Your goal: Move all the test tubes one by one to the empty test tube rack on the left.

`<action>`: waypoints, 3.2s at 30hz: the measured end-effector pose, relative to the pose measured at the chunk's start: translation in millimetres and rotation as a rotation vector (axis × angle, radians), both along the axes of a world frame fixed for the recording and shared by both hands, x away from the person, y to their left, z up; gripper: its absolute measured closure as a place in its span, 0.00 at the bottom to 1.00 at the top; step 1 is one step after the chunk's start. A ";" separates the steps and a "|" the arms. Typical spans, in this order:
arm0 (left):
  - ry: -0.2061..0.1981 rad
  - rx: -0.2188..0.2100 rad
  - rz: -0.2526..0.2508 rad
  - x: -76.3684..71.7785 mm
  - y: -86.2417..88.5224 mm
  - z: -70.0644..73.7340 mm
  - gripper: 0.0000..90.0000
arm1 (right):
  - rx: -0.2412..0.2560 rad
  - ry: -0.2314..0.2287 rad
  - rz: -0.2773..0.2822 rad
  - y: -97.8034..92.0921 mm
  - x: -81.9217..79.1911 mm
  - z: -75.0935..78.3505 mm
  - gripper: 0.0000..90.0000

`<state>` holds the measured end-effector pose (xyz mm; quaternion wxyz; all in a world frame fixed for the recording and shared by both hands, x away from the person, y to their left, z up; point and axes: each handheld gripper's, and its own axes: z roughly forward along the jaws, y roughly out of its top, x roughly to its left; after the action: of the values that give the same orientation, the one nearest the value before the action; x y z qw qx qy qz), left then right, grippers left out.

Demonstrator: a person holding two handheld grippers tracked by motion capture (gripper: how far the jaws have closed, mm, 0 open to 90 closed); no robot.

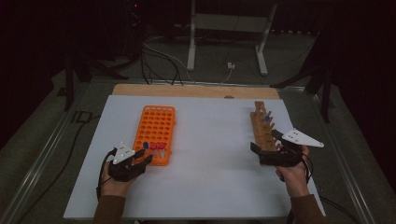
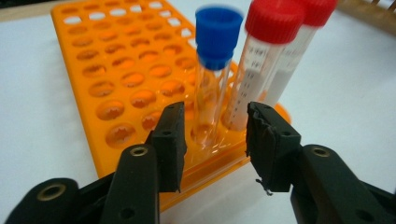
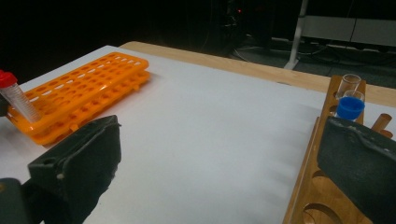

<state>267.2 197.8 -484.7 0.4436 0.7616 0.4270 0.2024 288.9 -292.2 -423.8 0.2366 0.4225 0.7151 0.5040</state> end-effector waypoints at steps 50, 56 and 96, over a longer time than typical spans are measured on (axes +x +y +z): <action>-0.096 -0.078 0.144 -6.8 4.1 11.0 0.01 | -0.152 0.159 -0.265 -27.1 104.7 -30.7 0.86; -0.096 -0.075 0.143 -6.8 4.1 10.6 0.01 | -0.144 0.141 -0.260 -28.0 99.1 -24.3 0.86; -0.201 -0.164 0.024 -13.5 -46.6 54.6 0.01 | -0.095 0.002 0.019 31.2 36.9 35.6 0.86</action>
<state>253.7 151.1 -430.1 0.5424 0.6934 0.4047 0.2474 325.8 -261.0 -388.1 0.2510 0.4044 0.7426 0.4712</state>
